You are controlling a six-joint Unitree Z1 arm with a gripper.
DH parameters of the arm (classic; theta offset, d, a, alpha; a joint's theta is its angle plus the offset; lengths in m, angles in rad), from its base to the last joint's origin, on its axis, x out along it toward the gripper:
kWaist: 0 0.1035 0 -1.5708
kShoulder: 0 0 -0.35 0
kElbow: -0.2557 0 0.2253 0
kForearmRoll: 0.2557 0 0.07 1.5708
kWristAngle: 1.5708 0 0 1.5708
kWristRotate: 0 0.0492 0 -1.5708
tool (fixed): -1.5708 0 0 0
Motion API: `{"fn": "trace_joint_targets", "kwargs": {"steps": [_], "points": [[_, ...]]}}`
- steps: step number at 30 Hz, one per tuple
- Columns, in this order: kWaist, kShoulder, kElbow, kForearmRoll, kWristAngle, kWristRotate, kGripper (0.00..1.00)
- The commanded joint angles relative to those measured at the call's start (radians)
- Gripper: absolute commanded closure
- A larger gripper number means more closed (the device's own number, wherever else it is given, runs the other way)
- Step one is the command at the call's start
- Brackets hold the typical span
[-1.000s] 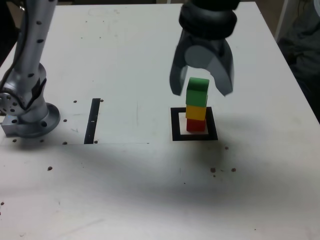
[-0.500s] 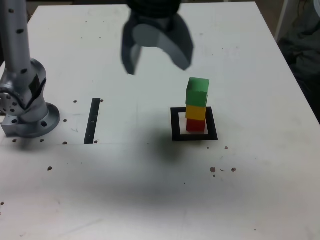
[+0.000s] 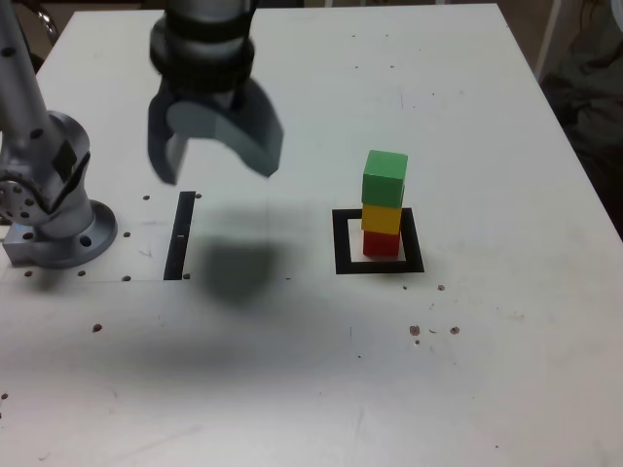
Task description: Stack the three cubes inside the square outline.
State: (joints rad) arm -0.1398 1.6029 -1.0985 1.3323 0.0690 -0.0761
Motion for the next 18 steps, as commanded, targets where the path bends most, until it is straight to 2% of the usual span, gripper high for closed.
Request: {"fn": "trace_joint_targets", "kwargs": {"steps": [1,11,18], "points": [[0.009,-0.012,0.048,-0.036,-0.008,-0.004,0.00],[0.038,-0.030,0.300,-0.244,-0.047,-0.007,0.00],[0.042,-0.035,0.352,-0.294,-0.056,-0.007,0.00]]}}
